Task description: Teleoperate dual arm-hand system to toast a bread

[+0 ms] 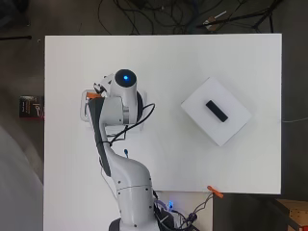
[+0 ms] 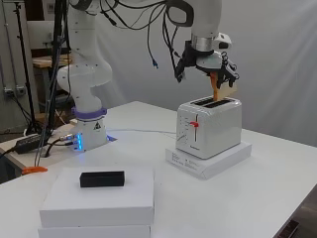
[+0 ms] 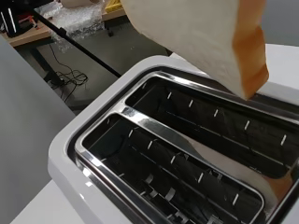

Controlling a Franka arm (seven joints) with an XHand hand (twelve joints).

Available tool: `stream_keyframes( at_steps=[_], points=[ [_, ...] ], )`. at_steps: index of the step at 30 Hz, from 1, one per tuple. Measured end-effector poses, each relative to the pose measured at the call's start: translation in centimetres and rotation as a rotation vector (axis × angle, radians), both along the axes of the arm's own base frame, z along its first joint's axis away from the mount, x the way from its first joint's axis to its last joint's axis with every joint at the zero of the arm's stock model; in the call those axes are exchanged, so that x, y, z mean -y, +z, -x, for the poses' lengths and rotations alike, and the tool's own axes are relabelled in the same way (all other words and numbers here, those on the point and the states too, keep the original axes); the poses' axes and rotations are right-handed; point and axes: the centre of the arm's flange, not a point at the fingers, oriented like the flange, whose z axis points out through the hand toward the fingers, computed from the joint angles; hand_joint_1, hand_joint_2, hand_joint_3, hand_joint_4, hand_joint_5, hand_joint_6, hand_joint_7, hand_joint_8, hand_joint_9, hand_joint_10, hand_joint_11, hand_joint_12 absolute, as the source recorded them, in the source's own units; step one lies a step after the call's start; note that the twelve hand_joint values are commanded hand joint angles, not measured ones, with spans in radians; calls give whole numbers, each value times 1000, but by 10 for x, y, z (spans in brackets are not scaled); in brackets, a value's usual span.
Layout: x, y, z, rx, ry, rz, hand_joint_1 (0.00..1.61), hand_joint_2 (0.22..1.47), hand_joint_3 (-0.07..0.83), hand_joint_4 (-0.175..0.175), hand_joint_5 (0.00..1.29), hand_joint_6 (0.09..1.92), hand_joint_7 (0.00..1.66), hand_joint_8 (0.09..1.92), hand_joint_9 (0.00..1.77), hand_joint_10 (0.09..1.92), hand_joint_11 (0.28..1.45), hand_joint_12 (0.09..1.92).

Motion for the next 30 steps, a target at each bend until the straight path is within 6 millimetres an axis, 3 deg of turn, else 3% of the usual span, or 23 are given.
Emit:
stream_keyframes(
  at_steps=[3,7,12,18,23,26,27,29,30],
  points=[
    [23,-12,1,-39,-55,-33,1239,1160,0,-175,717,1221,1092,939,1469,87,639,774],
    [49,-26,1,-79,-85,-38,1234,1169,0,-175,684,1291,1091,904,1399,87,677,497],
    [47,-38,-7,-93,-65,-23,1238,1163,0,-175,694,1273,1109,875,1404,87,715,349],
    [40,-19,-5,-47,-47,-29,1240,1155,2,-175,707,1260,1121,855,1408,87,757,212],
    [29,-16,-3,-38,-16,-27,1238,1159,1,-175,699,1282,1113,860,1416,87,770,195],
    [24,-22,-2,-49,-1,-12,1242,1149,0,-175,719,1293,1145,772,1389,87,772,171],
    [21,-23,-1,-48,12,3,1231,1169,3,-175,672,1339,1101,847,1342,87,759,152],
    [19,-30,0,-56,27,33,520,1019,-22,-166,230,537,484,380,696,87,521,87],
    [19,-35,1,-77,27,42,293,971,-19,-160,116,279,301,213,488,87,437,87]
  ],
)
